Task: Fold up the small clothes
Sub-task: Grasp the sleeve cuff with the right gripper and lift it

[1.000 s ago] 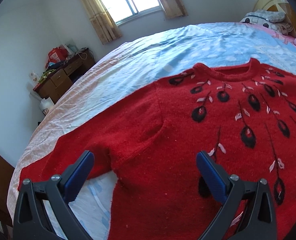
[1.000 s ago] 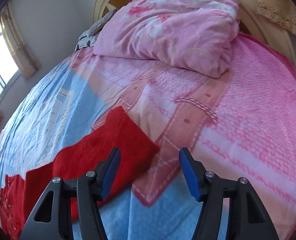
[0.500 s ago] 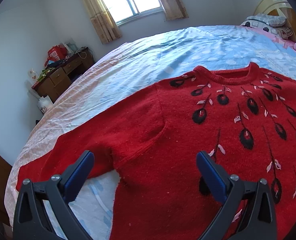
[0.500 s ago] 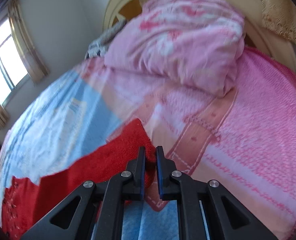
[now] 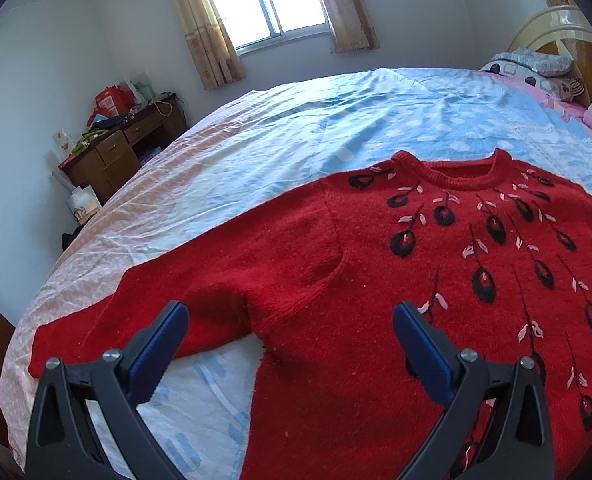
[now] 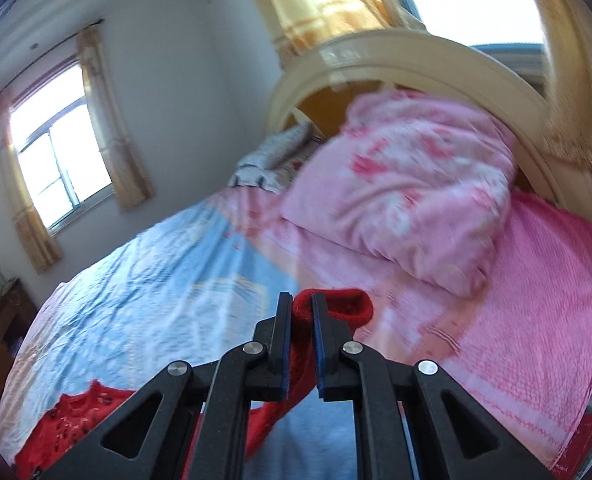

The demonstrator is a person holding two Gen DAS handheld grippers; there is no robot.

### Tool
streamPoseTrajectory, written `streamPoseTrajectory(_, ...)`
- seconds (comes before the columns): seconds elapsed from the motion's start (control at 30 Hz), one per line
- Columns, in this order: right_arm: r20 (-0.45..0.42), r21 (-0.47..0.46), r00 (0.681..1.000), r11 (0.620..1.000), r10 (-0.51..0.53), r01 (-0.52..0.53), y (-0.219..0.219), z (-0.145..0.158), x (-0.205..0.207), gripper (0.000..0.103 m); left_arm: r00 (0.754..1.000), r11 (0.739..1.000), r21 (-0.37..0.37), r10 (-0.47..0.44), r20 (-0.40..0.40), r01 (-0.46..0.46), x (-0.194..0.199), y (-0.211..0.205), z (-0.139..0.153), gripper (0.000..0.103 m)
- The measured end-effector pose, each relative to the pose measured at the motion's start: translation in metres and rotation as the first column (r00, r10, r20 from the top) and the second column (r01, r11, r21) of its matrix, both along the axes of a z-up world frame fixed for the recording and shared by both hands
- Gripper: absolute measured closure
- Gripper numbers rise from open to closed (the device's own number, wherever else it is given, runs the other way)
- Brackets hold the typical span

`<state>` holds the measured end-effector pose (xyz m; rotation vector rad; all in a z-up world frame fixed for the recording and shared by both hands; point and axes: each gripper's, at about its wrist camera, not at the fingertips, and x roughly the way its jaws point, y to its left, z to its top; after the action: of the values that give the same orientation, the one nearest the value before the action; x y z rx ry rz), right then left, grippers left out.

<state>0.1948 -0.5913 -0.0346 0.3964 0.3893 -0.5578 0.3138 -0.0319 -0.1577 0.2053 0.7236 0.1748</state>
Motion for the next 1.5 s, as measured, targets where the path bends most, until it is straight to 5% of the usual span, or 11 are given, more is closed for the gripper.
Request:
streamPoseTrajectory(0.47,0.028,-0.215,0.973,0.952,0.229,-0.218,0.130,0.065,0.067,0.095,0.999,0.997,-0.074,0.034,0.011,-0.033,-0.008,0.038,0.002,0.000)
streamPoseTrajectory(0.87,-0.023,-0.382,0.886,0.815,0.463,-0.435,0.275,0.074,0.115,0.095,0.998,0.991,-0.118,0.066,-0.002,-0.066,-0.015,0.066,-0.003,0.000)
streamPoseTrajectory(1.17,-0.091,-0.366,0.775,0.703,0.625,-0.610,0.386,0.025,0.142,0.095,0.996,0.989,-0.122,0.087,-0.014,-0.088,-0.019,0.084,-0.009,0.000)
streamPoseTrajectory(1.5,-0.258,-0.196,0.648,0.617,0.717,-0.762,0.451,-0.098,0.169,0.094,0.991,0.987,-0.094,0.127,-0.035,-0.129,-0.023,0.103,-0.014,0.000)
